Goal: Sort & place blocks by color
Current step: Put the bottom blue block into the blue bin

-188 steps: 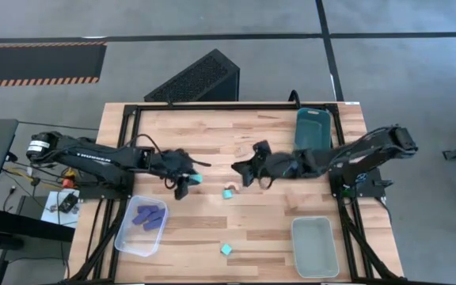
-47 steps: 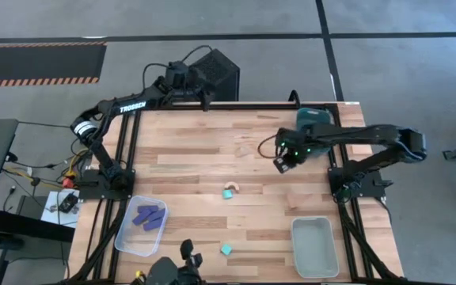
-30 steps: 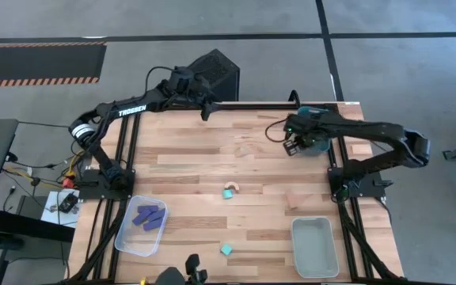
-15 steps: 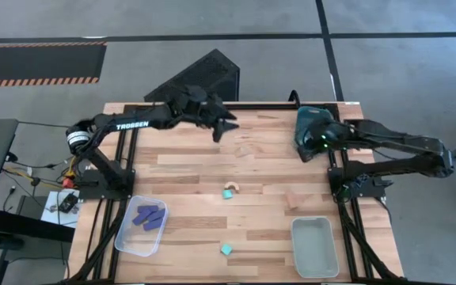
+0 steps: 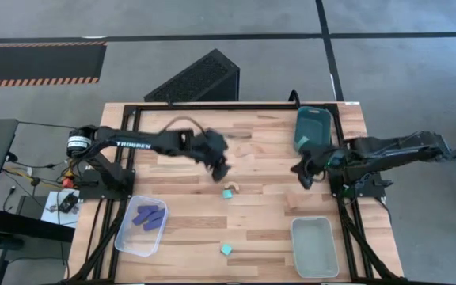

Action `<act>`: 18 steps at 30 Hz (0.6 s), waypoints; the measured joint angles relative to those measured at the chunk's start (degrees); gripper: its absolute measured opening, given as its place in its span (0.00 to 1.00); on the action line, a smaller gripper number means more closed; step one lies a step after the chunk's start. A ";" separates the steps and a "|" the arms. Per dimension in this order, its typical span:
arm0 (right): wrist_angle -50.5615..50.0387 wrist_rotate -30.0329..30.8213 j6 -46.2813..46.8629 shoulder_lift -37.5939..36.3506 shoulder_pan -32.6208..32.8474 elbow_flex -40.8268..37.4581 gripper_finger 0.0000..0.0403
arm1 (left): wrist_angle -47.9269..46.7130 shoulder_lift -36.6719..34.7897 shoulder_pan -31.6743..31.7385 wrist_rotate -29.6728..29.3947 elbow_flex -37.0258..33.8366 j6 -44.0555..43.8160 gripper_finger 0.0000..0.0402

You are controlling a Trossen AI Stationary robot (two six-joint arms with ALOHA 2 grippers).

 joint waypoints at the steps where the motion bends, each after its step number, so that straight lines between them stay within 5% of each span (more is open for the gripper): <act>1: 3.27 -1.33 -0.06 0.03 0.85 -2.06 0.13 | -1.97 0.02 -2.25 -1.86 0.00 -0.82 0.45; 10: 24.79 -3.40 5.42 0.13 7.85 -14.61 0.13 | -3.86 0.02 -18.32 -13.32 0.00 -13.88 0.45; 18: 31.44 2.51 3.40 0.98 12.44 -14.80 0.14 | 0.90 0.24 -27.60 -12.04 0.00 -12.64 0.45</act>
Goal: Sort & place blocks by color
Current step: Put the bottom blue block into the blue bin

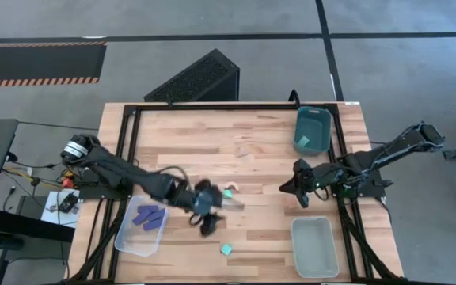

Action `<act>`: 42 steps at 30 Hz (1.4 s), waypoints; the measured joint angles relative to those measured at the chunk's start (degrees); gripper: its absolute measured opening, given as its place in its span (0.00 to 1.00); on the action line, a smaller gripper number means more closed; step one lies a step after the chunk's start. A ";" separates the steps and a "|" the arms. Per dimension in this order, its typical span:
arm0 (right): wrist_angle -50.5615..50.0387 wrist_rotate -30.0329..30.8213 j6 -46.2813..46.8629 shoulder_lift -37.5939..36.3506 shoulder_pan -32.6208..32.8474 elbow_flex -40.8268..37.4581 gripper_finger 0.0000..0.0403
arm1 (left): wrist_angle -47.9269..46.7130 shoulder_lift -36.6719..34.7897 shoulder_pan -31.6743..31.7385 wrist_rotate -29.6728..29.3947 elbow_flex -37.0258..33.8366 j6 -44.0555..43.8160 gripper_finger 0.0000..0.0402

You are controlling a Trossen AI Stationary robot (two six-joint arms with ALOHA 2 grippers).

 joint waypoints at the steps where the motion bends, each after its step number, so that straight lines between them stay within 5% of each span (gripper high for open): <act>1: 0.58 0.34 -1.00 0.04 0.28 0.00 0.15 | 1.02 0.02 -1.51 0.49 0.00 2.98 0.45; 6: 5.16 1.66 -5.90 0.02 1.48 0.00 0.22 | 7.70 3.22 -7.10 0.31 -0.10 17.28 0.45; 20: 8.19 1.62 -3.66 4.63 5.75 0.00 0.68 | 18.86 19.23 -7.69 7.61 0.20 22.61 0.49; 31: 14.89 1.25 -1.63 11.41 5.71 0.02 0.71 | 20.12 23.71 -7.67 8.02 0.11 26.24 0.70; 35: 17.04 1.20 -1.01 12.19 5.71 0.02 0.71 | 20.75 23.91 -7.67 6.32 0.15 27.94 0.62; 42: 17.19 1.32 -0.90 12.24 5.20 1.12 0.71 | 20.38 23.91 -6.24 9.10 0.15 27.46 0.27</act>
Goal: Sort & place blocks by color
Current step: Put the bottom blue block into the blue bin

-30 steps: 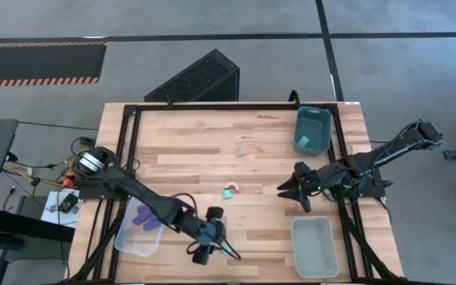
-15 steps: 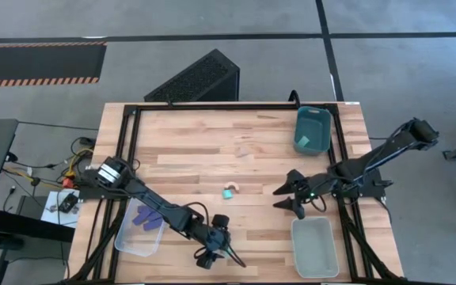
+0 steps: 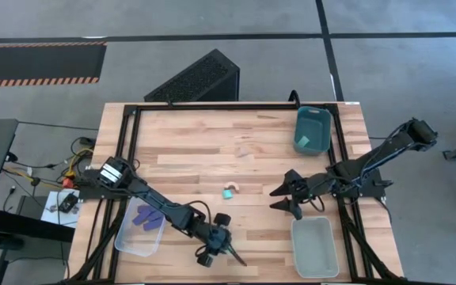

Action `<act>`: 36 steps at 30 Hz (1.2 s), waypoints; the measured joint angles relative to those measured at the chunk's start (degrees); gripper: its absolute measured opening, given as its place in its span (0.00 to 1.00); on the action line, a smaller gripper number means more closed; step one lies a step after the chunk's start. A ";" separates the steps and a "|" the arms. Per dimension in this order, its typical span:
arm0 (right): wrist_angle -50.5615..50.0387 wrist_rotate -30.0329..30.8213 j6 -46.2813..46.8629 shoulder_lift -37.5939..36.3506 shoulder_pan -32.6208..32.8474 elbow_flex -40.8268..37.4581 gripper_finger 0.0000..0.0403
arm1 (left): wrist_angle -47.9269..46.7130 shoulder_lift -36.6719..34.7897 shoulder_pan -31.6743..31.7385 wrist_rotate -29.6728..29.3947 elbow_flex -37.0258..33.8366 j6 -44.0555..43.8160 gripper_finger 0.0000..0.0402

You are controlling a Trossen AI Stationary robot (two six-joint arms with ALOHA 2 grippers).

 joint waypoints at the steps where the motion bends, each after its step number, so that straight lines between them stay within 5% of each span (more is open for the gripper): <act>1: -0.06 0.02 0.02 0.00 -0.12 0.20 0.71 | 0.06 0.00 0.43 0.28 0.00 -0.85 0.25; 7: -3.31 0.21 17.21 0.00 -3.63 0.60 0.71 | -0.77 -2.19 3.97 -2.03 -0.02 -5.26 0.25; 16: -1.37 -3.15 25.48 0.00 -6.45 0.60 0.71 | -0.61 -11.62 9.94 -22.21 0.00 -4.90 0.31; 36: 20.62 -8.07 26.36 11.62 -16.56 0.58 0.71 | 0.99 -14.95 18.58 -19.11 3.39 10.03 0.30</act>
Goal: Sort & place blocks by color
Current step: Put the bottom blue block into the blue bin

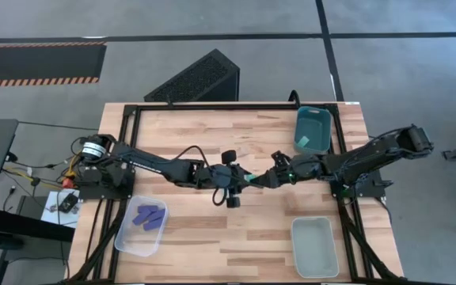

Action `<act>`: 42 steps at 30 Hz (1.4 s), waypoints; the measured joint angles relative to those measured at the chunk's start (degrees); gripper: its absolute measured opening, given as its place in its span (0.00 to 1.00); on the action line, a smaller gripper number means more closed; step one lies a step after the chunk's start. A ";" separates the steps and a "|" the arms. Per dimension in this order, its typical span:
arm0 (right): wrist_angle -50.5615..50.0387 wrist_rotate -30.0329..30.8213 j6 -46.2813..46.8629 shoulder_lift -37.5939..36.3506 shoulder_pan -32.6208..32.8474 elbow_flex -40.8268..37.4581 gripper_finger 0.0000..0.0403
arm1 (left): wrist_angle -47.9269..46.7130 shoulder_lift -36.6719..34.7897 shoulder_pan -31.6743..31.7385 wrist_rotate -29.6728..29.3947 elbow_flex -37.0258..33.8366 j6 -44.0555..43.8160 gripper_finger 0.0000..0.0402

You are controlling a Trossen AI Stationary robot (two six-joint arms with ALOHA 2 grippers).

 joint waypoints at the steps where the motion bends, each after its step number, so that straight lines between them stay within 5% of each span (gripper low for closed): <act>1: 0.58 -0.48 0.00 0.61 -0.21 0.00 0.71 | -0.17 0.00 0.05 0.07 0.01 0.15 0.29; 8: 2.17 -1.19 0.07 3.60 -1.63 0.02 0.65 | -3.13 0.04 0.23 0.64 0.01 -0.04 0.31; 20: 2.38 -8.89 -0.04 3.55 -7.24 0.00 0.29 | -3.45 0.09 1.80 1.41 0.00 -0.22 0.36; 23: 4.01 -9.70 -0.01 3.59 -8.50 0.00 0.29 | -3.12 0.09 2.81 1.38 0.04 0.11 0.36; 31: 7.82 -9.89 -1.46 3.59 -10.16 -0.02 0.49 | -2.44 0.04 5.19 4.29 0.06 2.27 0.32; 42: 8.15 -9.92 -2.08 3.59 -11.96 -0.03 0.27 | -2.92 0.02 6.02 3.96 0.06 4.05 0.31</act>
